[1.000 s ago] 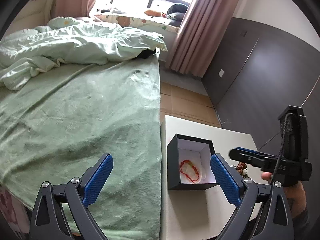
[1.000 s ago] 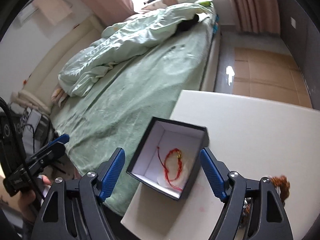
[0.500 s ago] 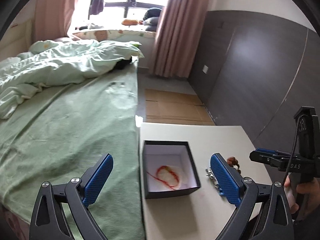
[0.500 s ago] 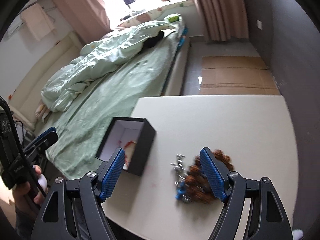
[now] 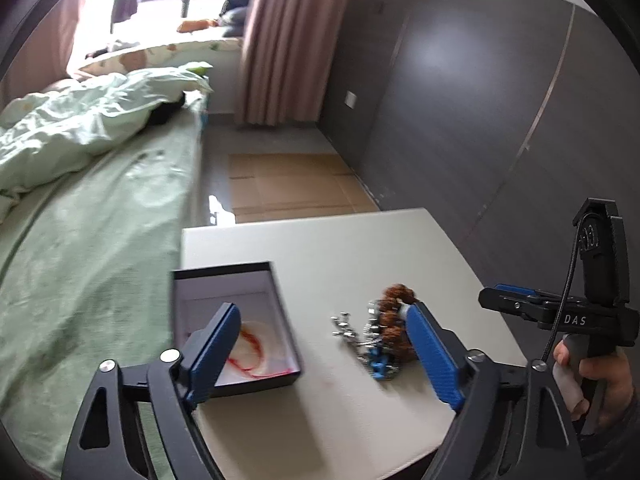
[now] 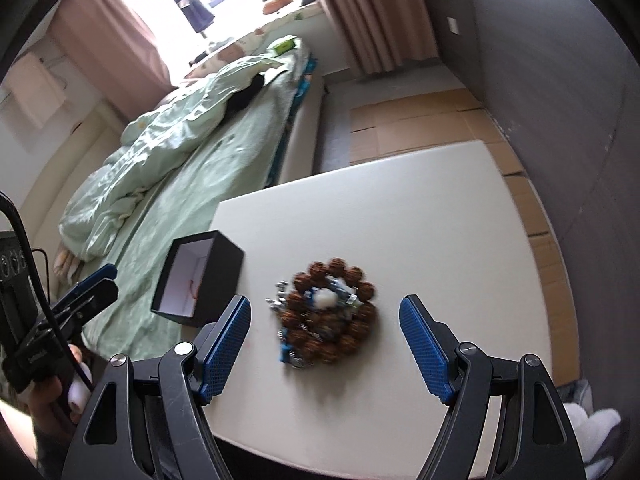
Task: Organize jewelry
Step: 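Grasp the brown wooden bead bracelet with the left gripper, then carry the bead bracelet into the box with the left gripper while the right grasps the silver bead chain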
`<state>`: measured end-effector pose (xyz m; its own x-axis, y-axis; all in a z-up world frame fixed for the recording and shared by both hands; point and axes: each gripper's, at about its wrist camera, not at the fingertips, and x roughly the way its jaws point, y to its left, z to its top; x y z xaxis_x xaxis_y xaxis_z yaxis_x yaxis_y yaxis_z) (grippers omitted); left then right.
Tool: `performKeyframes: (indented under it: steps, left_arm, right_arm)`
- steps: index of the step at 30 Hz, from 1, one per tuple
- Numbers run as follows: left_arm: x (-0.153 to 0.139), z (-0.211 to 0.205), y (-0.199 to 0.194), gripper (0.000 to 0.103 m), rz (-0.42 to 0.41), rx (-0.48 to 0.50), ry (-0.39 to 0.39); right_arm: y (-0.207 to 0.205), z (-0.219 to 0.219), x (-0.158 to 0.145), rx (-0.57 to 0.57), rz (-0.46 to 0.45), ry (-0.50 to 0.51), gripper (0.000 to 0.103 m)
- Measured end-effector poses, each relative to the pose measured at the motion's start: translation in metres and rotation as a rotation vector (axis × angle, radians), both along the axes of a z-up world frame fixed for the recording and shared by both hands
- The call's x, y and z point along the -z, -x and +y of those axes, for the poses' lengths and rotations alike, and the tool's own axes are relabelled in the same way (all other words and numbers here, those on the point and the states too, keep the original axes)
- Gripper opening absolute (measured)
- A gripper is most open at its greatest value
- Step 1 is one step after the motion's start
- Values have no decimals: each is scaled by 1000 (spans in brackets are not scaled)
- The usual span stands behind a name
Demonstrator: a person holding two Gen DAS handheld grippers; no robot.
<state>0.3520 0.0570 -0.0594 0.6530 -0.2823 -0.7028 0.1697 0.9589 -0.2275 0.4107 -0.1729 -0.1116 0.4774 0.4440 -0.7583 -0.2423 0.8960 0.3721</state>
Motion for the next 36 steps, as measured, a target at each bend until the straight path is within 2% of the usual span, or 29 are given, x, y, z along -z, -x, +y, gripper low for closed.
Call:
performKeyframes:
  steps: [6, 12, 16, 21, 23, 26, 27, 29, 30, 36]
  left_arm:
    - [12, -36, -17, 79, 58, 108, 2]
    - [34, -73, -37, 78, 127, 204, -35]
    - [55, -87, -49, 71, 186, 231, -63]
    - [75, -96, -57, 70, 228, 241, -74]
    - [83, -97, -59, 64, 246, 230, -77]
    - [96, -97, -64, 49, 287, 205, -75]
    - [100, -96, -65, 38, 300, 201, -70]
    - [102, -94, -64, 32, 307, 191, -57]
    - [101, -93, -64, 21, 297, 186, -59]
    - [76, -95, -59, 20, 235, 201, -65]
  right_arm:
    - [9, -28, 12, 72, 18, -20, 77]
    - [21, -49, 22, 144, 16, -61, 77]
    - [30, -60, 30, 186, 11, -77, 77]
    - [39, -65, 40, 204, 24, -74, 77]
    - [40, -68, 43, 212, 30, -69, 77]
    - [40, -71, 45, 220, 33, -63, 77]
    - [40, -72, 45, 222, 35, -66, 77]
    - [40, -72, 46, 218, 38, -66, 77]
    - [40, -72, 47, 215, 39, -65, 77]
    - [35, -71, 49, 211, 48, -71, 77]
